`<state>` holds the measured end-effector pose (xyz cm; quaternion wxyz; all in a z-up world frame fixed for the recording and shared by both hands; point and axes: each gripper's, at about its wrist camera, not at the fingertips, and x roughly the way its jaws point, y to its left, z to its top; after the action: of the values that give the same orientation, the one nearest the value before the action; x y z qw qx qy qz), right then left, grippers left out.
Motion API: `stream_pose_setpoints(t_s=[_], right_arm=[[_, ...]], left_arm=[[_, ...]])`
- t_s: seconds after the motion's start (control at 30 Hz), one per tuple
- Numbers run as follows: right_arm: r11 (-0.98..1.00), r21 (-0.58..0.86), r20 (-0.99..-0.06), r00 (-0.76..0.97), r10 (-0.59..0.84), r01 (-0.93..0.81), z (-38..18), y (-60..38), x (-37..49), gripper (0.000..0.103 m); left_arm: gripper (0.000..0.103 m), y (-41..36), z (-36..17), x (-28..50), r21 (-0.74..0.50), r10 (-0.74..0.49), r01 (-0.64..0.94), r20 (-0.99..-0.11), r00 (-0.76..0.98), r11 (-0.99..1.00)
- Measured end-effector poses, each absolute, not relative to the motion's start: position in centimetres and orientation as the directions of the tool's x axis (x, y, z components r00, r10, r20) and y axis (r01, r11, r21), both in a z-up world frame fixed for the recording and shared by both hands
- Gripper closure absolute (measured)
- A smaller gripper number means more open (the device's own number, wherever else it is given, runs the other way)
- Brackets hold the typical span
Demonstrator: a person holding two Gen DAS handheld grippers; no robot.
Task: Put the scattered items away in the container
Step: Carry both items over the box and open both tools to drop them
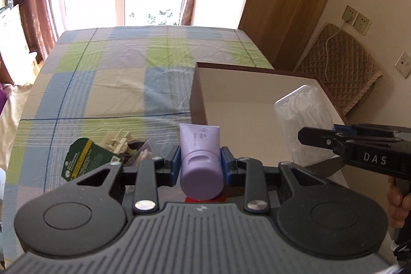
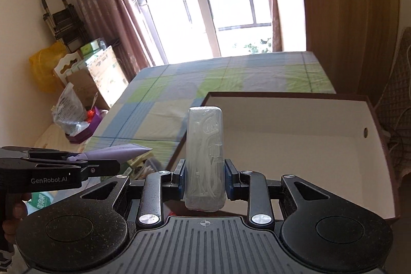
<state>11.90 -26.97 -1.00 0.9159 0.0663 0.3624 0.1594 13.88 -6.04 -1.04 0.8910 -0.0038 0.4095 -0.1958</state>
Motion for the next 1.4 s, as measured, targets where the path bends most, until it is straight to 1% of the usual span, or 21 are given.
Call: stream_pose_setpoints(t_s=[0.2, 0.43, 0.63, 0.73, 0.97, 1.1, 1.2, 1.23, 1.27, 1.3, 1.33, 1.37, 1.4], right_arm=[[0.961, 0.219, -0.651, 0.707, 0.274, -0.171, -1.6, -29.9, 12.5, 0.071], [0.97, 0.205, -0.675, 0.7, 0.234, -0.127, -3.1, -32.7, 13.8, 0.071], [0.977, 0.202, -0.762, 0.615, 0.204, -0.073, -6.1, -33.9, 16.2, 0.071], [0.979, 0.198, -0.802, 0.566, 0.189, -0.046, -7.7, -34.6, 17.5, 0.071], [0.983, 0.182, -0.882, 0.443, 0.157, 0.015, -11.3, -36.0, 20.4, 0.071], [0.985, 0.167, -0.919, 0.369, 0.141, 0.038, -12.3, -36.1, 21.0, 0.071], [0.988, 0.15, -0.935, 0.328, 0.135, 0.021, -12.7, -36.1, 21.3, 0.071], [0.991, 0.136, -0.938, 0.321, 0.128, 0.004, -12.6, -36.0, 21.2, 0.071], [0.993, 0.119, -0.938, 0.328, 0.112, 0.0, -12.4, -36.0, 20.9, 0.05], [0.995, 0.1, -0.936, 0.34, 0.094, 0.001, -12.2, -36.0, 20.6, 0.017], [0.996, 0.088, -0.93, 0.358, 0.084, -0.004, -11.8, -36.1, 20.2, 0.011], [0.997, 0.079, -0.922, 0.379, 0.077, -0.01, -11.5, -36.1, 19.7, 0.011], [0.997, 0.077, -0.921, 0.382, 0.075, -0.01, -11.3, -36.3, 19.4, 0.011]], left_arm=[[0.076, -9.9, -1.4, 15.1, -0.17, -0.399, 0.416, -0.724, 0.562, 0.893], [0.076, -13.8, -2.5, 17.1, -0.18, -0.423, 0.447, -0.732, 0.534, 0.876], [0.076, -16.3, -4.4, 19.5, -0.174, -0.417, 0.461, -0.758, 0.501, 0.87], [0.076, -17.6, -6.2, 21.1, -0.148, -0.388, 0.467, -0.79, 0.475, 0.872], [0.076, -20.0, -10.7, 23.8, -0.134, -0.323, 0.46, -0.874, 0.362, 0.878], [0.076, -21.1, -12.8, 24.4, -0.099, -0.264, 0.473, -0.917, 0.298, 0.876], [0.075, -21.3, -14.1, 24.7, -0.087, -0.227, 0.464, -0.94, 0.254, 0.882], [0.072, -21.2, -14.3, 24.8, -0.088, -0.22, 0.459, -0.945, 0.241, 0.884], [0.064, -21.1, -14.5, 24.9, -0.089, -0.213, 0.453, -0.95, 0.228, 0.887], [0.062, -20.9, -14.5, 24.9, -0.091, -0.213, 0.45, -0.95, 0.229, 0.888], [0.058, -20.7, -14.4, 24.8, -0.092, -0.216, 0.447, -0.948, 0.234, 0.89], [0.053, -20.5, -14.3, 24.8, -0.094, -0.219, 0.445, -0.946, 0.239, 0.891], [0.052, -20.3, -14.2, 24.8, -0.093, -0.218, 0.441, -0.945, 0.243, 0.893]])
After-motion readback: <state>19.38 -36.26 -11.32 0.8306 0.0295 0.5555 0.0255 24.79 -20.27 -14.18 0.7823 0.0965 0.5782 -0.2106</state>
